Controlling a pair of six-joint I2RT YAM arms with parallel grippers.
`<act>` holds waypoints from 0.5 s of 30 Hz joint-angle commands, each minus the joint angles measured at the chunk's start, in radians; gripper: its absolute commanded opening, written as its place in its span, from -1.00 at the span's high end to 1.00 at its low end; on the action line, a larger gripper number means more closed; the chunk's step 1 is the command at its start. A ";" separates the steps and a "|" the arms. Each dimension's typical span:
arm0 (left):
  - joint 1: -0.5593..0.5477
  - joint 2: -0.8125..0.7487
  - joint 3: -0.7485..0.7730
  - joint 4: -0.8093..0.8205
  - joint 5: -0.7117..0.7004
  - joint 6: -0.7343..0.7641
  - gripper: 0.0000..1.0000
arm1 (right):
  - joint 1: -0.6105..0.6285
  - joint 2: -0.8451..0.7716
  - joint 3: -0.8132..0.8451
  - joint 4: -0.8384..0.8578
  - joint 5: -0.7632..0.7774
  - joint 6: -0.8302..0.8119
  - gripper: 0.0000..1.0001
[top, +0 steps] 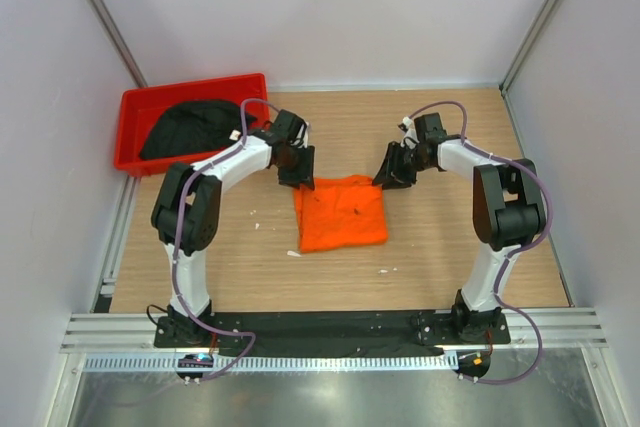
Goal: Fold and stack the t-shirts
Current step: Fold the tshirt
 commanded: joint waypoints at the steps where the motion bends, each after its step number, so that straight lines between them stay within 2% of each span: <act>1: 0.005 0.021 0.039 -0.003 0.004 0.015 0.09 | 0.007 0.004 0.006 0.047 -0.050 0.025 0.19; 7: 0.005 0.036 0.038 0.026 0.039 0.007 0.14 | 0.010 0.012 -0.003 0.054 -0.056 0.033 0.26; 15: 0.005 0.053 0.056 0.015 0.042 0.007 0.20 | 0.011 0.013 0.002 0.011 -0.007 0.001 0.18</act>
